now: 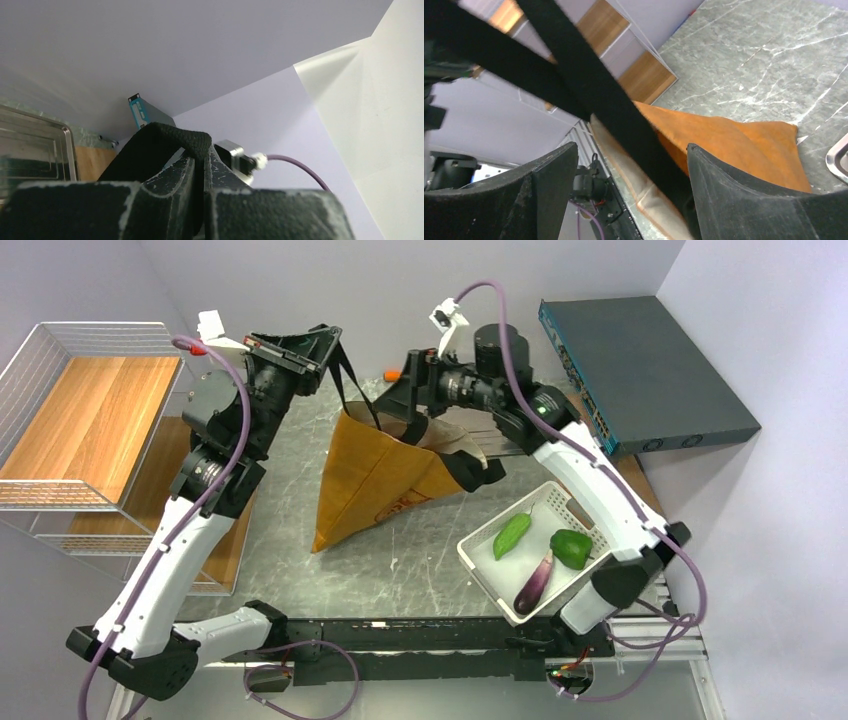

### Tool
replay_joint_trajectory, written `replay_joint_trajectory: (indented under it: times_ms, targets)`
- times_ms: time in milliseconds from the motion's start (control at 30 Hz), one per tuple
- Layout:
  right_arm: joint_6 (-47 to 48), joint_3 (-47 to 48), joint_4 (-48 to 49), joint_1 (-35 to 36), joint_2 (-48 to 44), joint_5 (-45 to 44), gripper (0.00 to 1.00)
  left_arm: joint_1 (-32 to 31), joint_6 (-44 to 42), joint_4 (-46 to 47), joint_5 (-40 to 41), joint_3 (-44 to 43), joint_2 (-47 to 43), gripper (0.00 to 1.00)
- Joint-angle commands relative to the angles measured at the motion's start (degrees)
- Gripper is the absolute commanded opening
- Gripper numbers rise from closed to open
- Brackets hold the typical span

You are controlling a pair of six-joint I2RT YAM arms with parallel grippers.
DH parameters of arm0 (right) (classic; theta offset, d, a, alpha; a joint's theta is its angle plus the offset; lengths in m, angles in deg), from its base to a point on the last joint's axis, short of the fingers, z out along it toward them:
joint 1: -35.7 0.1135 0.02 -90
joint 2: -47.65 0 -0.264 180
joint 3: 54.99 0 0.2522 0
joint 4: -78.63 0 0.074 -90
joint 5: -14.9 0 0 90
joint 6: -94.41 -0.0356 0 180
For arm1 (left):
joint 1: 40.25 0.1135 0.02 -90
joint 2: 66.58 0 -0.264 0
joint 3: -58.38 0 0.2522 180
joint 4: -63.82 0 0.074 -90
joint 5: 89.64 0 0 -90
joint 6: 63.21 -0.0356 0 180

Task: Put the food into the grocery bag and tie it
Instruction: Tie the grocery bag at the center of the board.

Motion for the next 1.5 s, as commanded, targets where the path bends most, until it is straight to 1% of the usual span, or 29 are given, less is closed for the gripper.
replay_joint_trajectory:
  times_ms: [0, 133, 333, 400, 567, 667, 733, 833, 933, 1000, 1133, 1167, 1233, 1333, 1400, 1467]
  targets:
    - [1.7, 5.6, 1.3, 0.3, 3.8, 0.6, 0.81, -1.7, -0.2, 12.8, 3.1, -6.4, -2.4, 0.11]
    - [2.0, 8.1, 3.0, 1.0, 6.6, 0.4, 0.79, -3.5, -1.3, 12.8, 4.5, -6.2, -2.5, 0.11]
    - [3.2, 14.4, 0.4, 2.5, 11.0, 2.9, 0.76, -4.8, -2.6, 12.9, 5.5, -6.5, -2.2, 0.11]
    - [3.5, 12.7, 0.9, 2.6, 9.7, 3.0, 0.76, -5.0, -2.8, 13.1, 5.7, -6.8, -1.9, 0.11]
    - [2.2, 4.2, 7.0, 2.6, 4.6, 5.3, 0.77, -5.4, -3.2, 14.1, 6.1, -6.3, -1.8, 0.11]
    - [1.8, 3.1, 7.1, 2.8, 4.4, 4.8, 0.76, -5.5, -3.3, 15.0, 6.2, -6.0, -1.6, 0.11]
    - [2.4, 3.3, 6.5, 2.8, 4.8, 2.8, 0.73, -5.7, -3.4, 15.5, 6.3, -6.0, -1.5, 0.11]
    - [4.2, 5.8, 4.7, 2.7, 6.1, -1.3, 0.65, -6.0, -3.7, 16.4, 6.6, -5.5, -1.5, 0.12]
    - [5.6, 9.5, 2.8, 2.7, 8.6, -3.0, 0.53, -6.5, -3.8, 17.3, 7.0, -4.7, -1.7, 0.11]
    - [6.5, 11.5, 2.1, 2.8, 9.7, -4.7, 0.42, -6.9, -4.0, 17.9, 7.5, -4.3, -1.9, 0.11]
    - [8.1, 12.4, 2.3, 2.8, 10.0, -7.7, 0.21, -7.8, -4.7, 18.6, 8.4, -3.9, -2.0, 0.11]
    - [8.4, 12.7, 2.3, 2.7, 10.2, -8.3, 0.13, -8.0, -5.0, 18.9, 8.4, -3.8, -2.0, 0.11]
    - [9.3, 14.0, 1.1, 2.8, 10.7, -9.0, 0.00, -8.3, -5.3, 19.0, 8.4, -3.8, -2.0, 0.11]
    - [12.3, 17.9, -1.6, 2.7, 11.3, -11.4, 0.00, -8.4, -6.2, 19.1, 7.7, -3.5, -2.4, 0.12]
    - [14.8, 22.5, -2.2, 2.7, 11.7, -13.9, 0.00, -8.4, -7.1, 19.1, 6.7, -2.6, -3.2, 0.15]
    - [16.7, 26.8, -1.5, 2.5, 12.3, -14.4, 0.00, -8.4, -6.7, 19.0, 5.7, -1.1, -4.1, 0.26]
